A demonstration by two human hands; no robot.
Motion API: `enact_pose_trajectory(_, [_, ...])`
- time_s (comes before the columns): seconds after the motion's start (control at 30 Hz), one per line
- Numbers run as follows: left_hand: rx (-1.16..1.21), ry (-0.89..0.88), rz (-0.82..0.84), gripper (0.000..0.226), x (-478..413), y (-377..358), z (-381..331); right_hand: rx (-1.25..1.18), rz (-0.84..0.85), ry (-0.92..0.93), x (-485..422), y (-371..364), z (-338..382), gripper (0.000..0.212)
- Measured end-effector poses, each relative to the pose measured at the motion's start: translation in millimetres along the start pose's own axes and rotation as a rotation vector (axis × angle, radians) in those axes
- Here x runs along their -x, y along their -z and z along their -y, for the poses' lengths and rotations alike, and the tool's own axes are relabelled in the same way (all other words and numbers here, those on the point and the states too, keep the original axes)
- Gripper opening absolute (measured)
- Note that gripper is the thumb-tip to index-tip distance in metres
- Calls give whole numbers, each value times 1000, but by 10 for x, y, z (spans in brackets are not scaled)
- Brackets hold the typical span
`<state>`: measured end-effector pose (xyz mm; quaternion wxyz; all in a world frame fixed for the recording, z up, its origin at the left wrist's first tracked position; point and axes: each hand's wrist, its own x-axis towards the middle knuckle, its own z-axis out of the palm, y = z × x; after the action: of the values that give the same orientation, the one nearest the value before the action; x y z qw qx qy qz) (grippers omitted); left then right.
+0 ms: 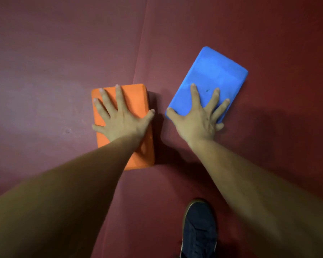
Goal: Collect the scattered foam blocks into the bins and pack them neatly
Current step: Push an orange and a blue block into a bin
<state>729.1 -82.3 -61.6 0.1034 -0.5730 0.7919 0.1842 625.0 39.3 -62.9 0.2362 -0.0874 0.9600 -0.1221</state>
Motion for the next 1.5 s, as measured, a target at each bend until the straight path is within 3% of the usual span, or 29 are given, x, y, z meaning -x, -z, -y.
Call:
enact_pose_trajectory(0.2, [-56, -88, 42, 125, 215, -141, 54, 106, 106, 94, 639, -13, -638, 103])
enact_pose_trajectory(0.43, [44, 117, 52, 131, 528, -127, 100, -10, 70, -119, 362, 8, -475, 123])
enact_pose_trajectory(0.63, [96, 84, 35, 127, 448, -80, 65, -1, 42, -122, 388, 51, -466, 118])
enact_pose_trajectory(0.87, [69, -126, 38, 127, 812, 396, -151, 4, 15, -161, 822, 622, -602, 112])
enact_pose_trajectory(1.13, [-51, -395, 74, 129, 1636, 1615, -490, -90, -119, -330, 1979, 1790, -707, 110])
enact_pose_trajectory(1.33, [-192, -691, 59, 129, 2919, 2552, -613, -275, -251, -516, 3451, 2579, -1007, 110])
enact_pose_trajectory(1.5, [-294, -939, 117, 129, 4557, 2636, -821, -284, -446, -755, 4893, 2859, -1845, 113])
